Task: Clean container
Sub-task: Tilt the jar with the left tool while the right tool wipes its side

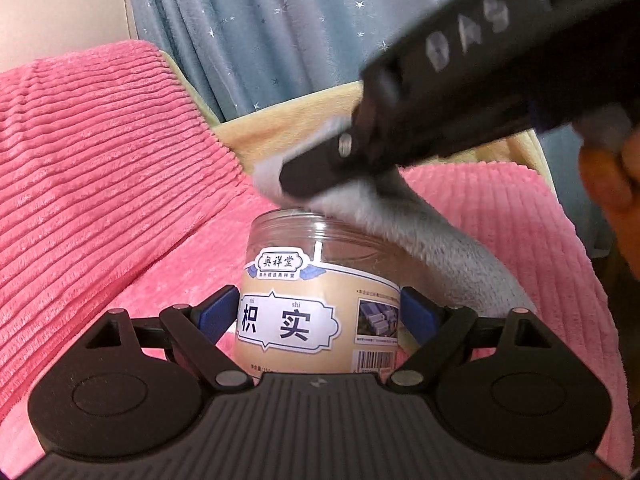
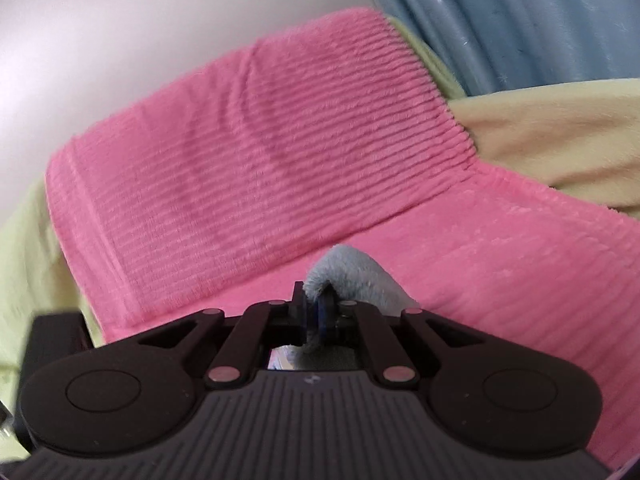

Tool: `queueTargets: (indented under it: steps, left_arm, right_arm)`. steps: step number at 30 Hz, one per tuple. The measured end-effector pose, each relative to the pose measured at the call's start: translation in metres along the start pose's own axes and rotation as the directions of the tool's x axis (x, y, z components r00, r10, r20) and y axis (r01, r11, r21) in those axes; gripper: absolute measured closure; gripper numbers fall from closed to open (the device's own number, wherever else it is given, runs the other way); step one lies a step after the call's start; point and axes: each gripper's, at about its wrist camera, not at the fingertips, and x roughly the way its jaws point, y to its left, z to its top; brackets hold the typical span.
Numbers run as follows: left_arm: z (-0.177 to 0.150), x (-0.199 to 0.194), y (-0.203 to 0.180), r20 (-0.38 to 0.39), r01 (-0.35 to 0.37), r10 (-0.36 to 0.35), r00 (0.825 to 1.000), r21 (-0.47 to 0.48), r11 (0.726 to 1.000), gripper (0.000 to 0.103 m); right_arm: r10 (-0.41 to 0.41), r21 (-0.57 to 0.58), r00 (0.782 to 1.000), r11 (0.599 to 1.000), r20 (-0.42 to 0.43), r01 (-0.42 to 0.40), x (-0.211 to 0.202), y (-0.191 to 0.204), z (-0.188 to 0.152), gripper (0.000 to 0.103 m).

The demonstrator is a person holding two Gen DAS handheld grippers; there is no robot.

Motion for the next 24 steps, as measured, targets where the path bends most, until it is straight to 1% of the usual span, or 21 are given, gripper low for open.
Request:
queueTargets:
  steps: [3,5,11,18,24]
  left_arm:
    - [-0.001,0.000,0.001,0.003,0.006,-0.006,1.000,-0.004,1.000,0.012]
    - [-0.002,0.000,0.001,0.004,0.010,-0.010,1.000,-0.008,1.000,0.009]
    - [-0.005,0.004,0.004,0.015,0.030,-0.030,0.999,-0.043,0.999,0.009]
    - [-0.005,0.015,0.005,0.016,0.046,-0.045,0.999,-0.042,0.998,0.007]
    - [-0.001,0.019,0.000,0.024,0.058,-0.057,0.998,-0.032,0.998,0.010]
  right_arm:
    - [-0.019,-0.001,1.000,1.000,0.004,0.019,0.002,-0.002,-0.001,0.099]
    - [-0.032,-0.002,0.999,0.999,0.007,0.032,0.003,-0.004,-0.001,0.099]
    - [-0.065,0.016,0.998,0.998,0.017,0.065,0.006,-0.012,-0.002,0.099]
    - [-0.070,0.004,0.997,0.998,0.009,0.070,0.007,-0.012,-0.005,0.099]
    - [-0.075,-0.006,0.997,0.997,0.002,0.075,0.009,-0.011,-0.008,0.099]
